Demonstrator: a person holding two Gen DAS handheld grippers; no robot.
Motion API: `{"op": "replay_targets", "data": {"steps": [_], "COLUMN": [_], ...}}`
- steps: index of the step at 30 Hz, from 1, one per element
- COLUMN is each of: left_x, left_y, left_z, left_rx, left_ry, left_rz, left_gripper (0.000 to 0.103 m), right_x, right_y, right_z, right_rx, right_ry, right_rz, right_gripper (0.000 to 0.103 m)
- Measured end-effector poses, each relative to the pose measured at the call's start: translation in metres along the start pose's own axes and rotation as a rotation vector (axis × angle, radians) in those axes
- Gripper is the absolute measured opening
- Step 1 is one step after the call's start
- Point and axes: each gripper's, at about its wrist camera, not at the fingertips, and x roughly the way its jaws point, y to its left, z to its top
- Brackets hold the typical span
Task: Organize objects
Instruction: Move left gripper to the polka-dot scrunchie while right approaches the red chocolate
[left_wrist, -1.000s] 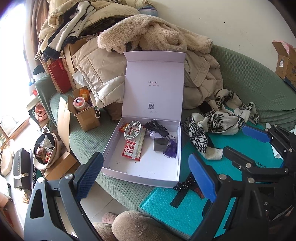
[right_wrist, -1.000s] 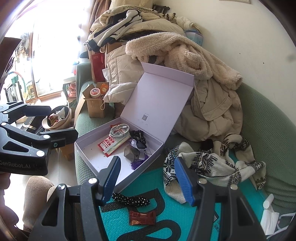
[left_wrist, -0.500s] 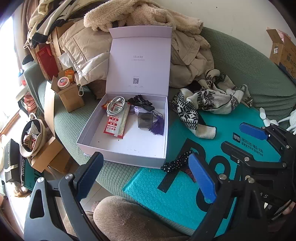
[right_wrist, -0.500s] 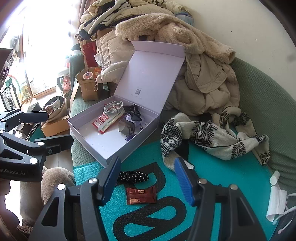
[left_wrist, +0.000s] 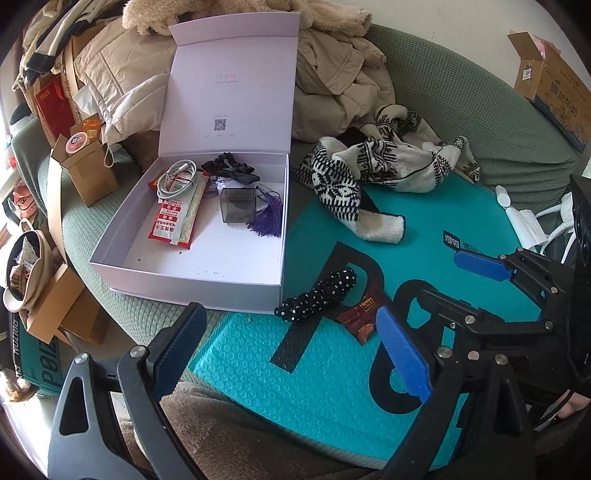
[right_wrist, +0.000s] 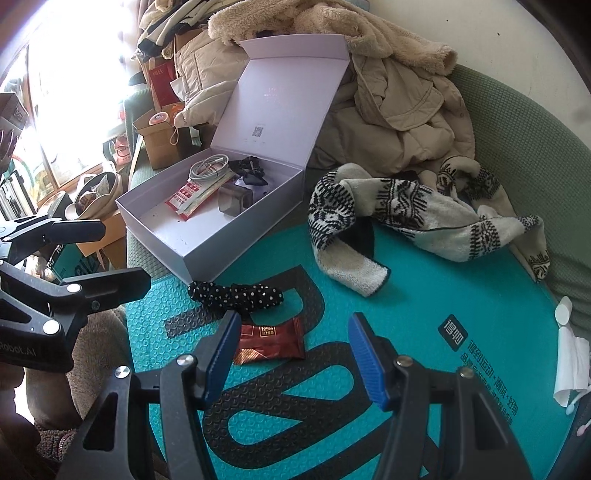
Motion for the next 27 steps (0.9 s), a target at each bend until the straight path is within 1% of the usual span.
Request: {"op": "replay_targets", "data": {"steps": [9,12,18,20,22,27], "left_x": [0.036,0.048,0.066,0.072,0.077,0.088], "left_y": [0.007,0.012,0.018,0.018,0.019,0.017], "left_z": [-0.012,-0.014,-0.014,-0.014,-0.014,-0.012], "left_rx": [0.000,-0.012,-0.007,-0.005,-0.009,0.003], "left_ry": [0.050,0.066,0.085,0.092,0.097,0.099], "left_rz": [-0.022,-0.022,-0.047,-0.054,-0.064,-0.083], "left_gripper": [0.092,0.090,0.089,0.089,0.087,0.083], "right_x": [0.037,0.050,0.073,0.078,0.082,0.091], "right_y": [0.000,-0.001,-0.001,0.001,0.002,0.005], "right_z": [-0.021,-0.024,-0.027,-0.028,-0.028,-0.029], "right_rx": [0.014,0.021,0.016,0.011,0.014,0.011], "right_ry": [0.069,0.092,0.142,0.149,0.149,0.154], "right_rz": [0.051,0.056,0.074,0.083,0.089,0.102], "right_gripper": [0.061,0.061,0.061,0.063,0.072,0.074]}}
